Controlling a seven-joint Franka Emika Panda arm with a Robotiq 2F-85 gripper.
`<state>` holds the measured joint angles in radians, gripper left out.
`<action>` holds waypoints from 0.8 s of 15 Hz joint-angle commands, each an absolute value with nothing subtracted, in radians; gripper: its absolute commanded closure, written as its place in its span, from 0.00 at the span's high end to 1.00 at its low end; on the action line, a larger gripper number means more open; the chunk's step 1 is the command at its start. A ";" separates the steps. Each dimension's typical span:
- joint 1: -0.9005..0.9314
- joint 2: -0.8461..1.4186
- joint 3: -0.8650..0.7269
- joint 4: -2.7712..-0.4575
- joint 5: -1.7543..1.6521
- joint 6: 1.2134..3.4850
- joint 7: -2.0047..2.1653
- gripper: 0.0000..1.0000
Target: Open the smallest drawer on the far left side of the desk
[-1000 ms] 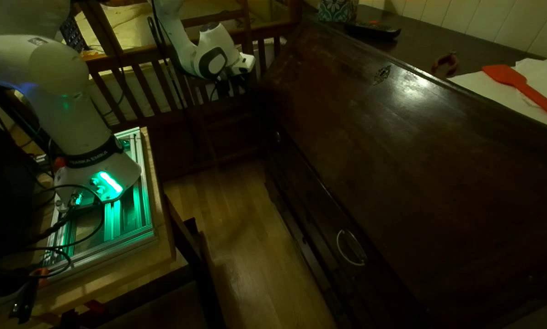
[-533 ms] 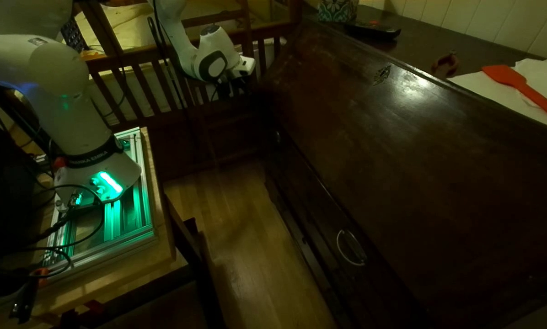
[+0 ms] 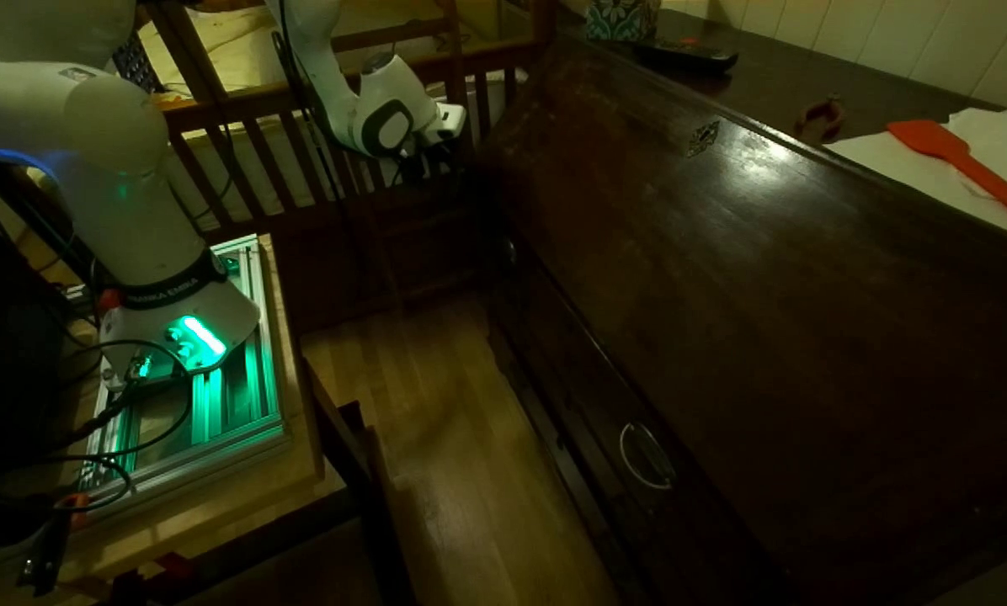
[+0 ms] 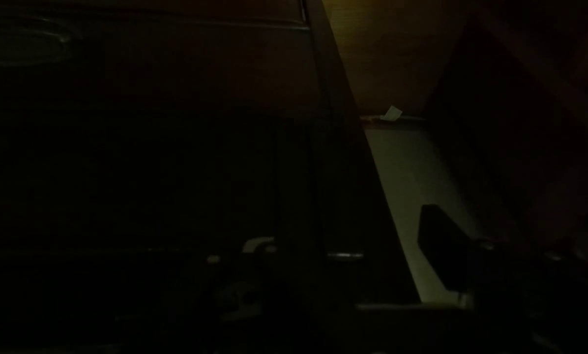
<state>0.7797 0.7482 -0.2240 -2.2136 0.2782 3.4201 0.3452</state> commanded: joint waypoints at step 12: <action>0.883 0.891 -0.265 -2.149 0.533 3.626 0.185 0.26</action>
<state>0.8783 0.8417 -0.2564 -2.2069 0.4685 3.5883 0.2363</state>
